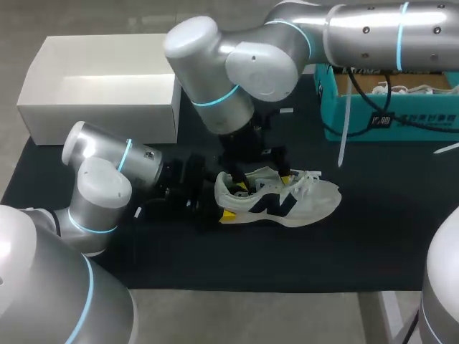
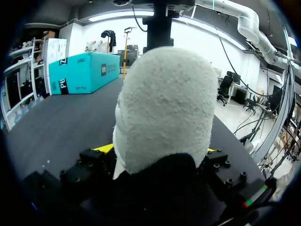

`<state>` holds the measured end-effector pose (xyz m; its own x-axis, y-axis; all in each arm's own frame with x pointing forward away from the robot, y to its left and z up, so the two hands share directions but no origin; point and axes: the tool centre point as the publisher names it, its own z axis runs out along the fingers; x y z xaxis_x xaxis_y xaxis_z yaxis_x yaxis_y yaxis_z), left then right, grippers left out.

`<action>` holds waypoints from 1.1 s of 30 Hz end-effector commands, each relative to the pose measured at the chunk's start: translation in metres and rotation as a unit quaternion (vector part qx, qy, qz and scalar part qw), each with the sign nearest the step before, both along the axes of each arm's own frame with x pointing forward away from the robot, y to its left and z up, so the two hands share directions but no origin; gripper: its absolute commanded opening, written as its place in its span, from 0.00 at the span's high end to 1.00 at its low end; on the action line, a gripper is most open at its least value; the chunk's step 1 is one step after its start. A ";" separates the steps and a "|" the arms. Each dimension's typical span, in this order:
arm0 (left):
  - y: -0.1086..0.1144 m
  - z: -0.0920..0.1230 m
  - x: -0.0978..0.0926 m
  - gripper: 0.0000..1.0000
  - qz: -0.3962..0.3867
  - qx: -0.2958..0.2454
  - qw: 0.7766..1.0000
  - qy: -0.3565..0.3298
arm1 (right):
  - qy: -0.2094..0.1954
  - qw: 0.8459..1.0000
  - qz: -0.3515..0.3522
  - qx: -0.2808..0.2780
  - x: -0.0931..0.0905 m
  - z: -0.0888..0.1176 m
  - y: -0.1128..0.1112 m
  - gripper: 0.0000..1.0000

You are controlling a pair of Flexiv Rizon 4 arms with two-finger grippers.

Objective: Take the shoe out of the shoebox, open the shoe tongue, remove and reinsert the insole, then place the shoe into the shoebox

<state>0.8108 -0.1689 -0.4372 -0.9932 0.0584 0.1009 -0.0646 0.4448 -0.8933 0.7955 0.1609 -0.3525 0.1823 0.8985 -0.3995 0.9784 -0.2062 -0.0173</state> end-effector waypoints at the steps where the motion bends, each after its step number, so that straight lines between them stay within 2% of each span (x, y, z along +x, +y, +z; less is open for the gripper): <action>1: 0.002 -0.003 0.000 1.00 0.000 0.002 1.000 0.000 | 0.006 1.000 -0.001 -0.019 0.001 -0.007 0.002 0.00; 8: 0.002 -0.003 0.000 1.00 0.000 0.002 1.000 0.000 | 0.011 0.999 -0.023 -0.034 0.001 -0.008 -0.015 0.00; 9: 0.002 -0.003 0.000 1.00 0.000 0.002 1.000 0.000 | 0.009 0.999 -0.027 -0.036 0.000 -0.006 -0.018 0.06; 11: 0.002 -0.003 0.000 1.00 0.000 0.002 1.000 0.000 | 0.006 0.999 -0.034 -0.037 0.000 -0.002 -0.024 0.31; 14: 0.002 -0.003 0.000 1.00 0.000 0.002 1.000 0.000 | -0.002 0.998 -0.043 -0.039 -0.002 0.003 -0.031 0.51; 17: 0.002 -0.003 0.000 1.00 0.000 0.002 1.000 0.000 | -0.009 0.998 -0.047 -0.037 -0.003 0.009 -0.032 0.58; 22: 0.002 -0.003 0.000 1.00 0.000 0.002 1.000 0.000 | -0.016 0.998 -0.047 -0.037 -0.003 0.014 -0.034 0.58; 24: 0.002 -0.003 0.000 1.00 0.000 0.002 1.000 0.000 | -0.019 0.998 -0.048 -0.036 -0.002 0.016 -0.034 0.62; 28: 0.002 -0.003 0.000 1.00 0.000 0.002 1.000 0.000 | -0.026 0.998 -0.053 -0.032 0.001 0.020 -0.037 0.77; 31: 0.002 -0.003 0.000 1.00 0.000 0.002 1.000 0.000 | -0.031 0.998 -0.057 -0.027 0.002 0.024 -0.041 1.00; 33: 0.002 -0.003 0.000 1.00 0.000 0.002 1.000 0.000 | -0.033 0.997 -0.060 -0.019 0.004 0.026 -0.043 1.00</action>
